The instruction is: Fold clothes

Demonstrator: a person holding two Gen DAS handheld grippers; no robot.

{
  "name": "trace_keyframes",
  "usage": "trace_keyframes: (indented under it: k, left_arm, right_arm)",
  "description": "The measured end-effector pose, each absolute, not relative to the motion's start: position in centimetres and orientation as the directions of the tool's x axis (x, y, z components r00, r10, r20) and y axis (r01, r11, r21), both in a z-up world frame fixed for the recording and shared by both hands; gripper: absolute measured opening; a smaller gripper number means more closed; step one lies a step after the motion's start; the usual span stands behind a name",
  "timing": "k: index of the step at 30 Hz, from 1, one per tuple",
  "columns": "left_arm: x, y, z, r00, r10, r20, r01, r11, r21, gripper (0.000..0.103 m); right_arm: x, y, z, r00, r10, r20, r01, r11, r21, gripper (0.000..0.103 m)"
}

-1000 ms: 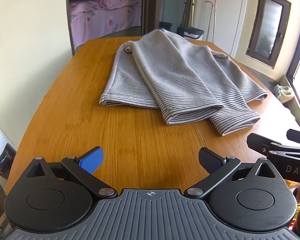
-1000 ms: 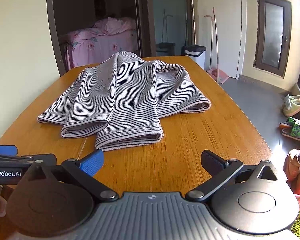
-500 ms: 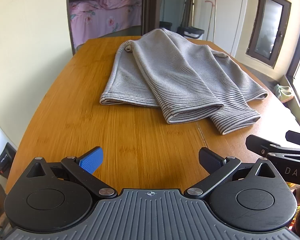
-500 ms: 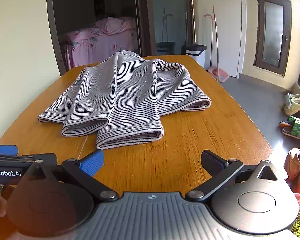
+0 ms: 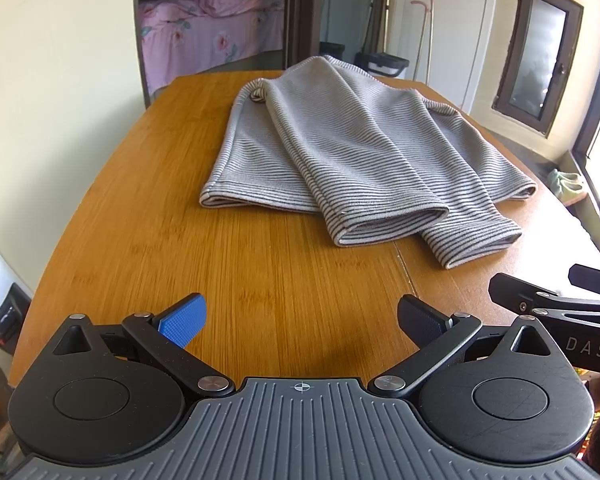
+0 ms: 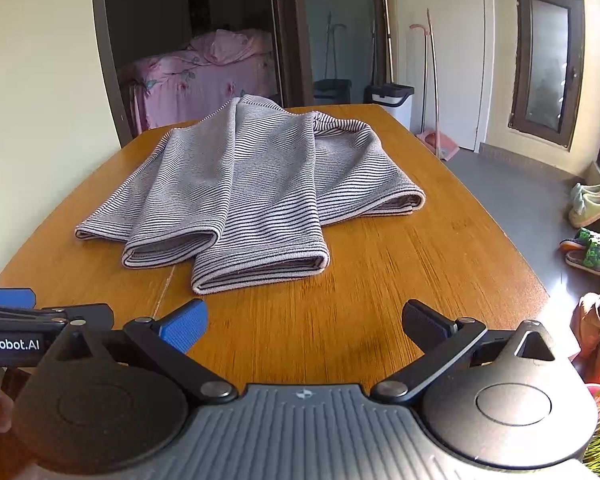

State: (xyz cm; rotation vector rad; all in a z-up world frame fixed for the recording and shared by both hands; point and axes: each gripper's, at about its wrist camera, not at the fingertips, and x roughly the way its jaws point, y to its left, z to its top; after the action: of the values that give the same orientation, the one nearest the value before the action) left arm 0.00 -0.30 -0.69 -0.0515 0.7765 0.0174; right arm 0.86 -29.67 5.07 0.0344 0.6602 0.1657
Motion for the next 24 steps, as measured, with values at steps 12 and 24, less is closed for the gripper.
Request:
trace_keyframes:
  k: [12, 24]
  left_arm:
    - [1.9, 0.8, 0.8, 0.723, -0.102, -0.683, 0.023, 0.992, -0.125, 0.103]
    - [14.6, 3.4, 1.8, 0.687, -0.321, -0.652, 0.137, 0.938, -0.318, 0.103]
  right_arm:
    - [1.4, -29.8, 5.6, 0.792, 0.153, -0.591, -0.153, 0.987, 0.050, 0.103]
    - [11.9, -31.5, 9.3, 0.818, 0.298, -0.493, -0.218, 0.952, 0.215, 0.103]
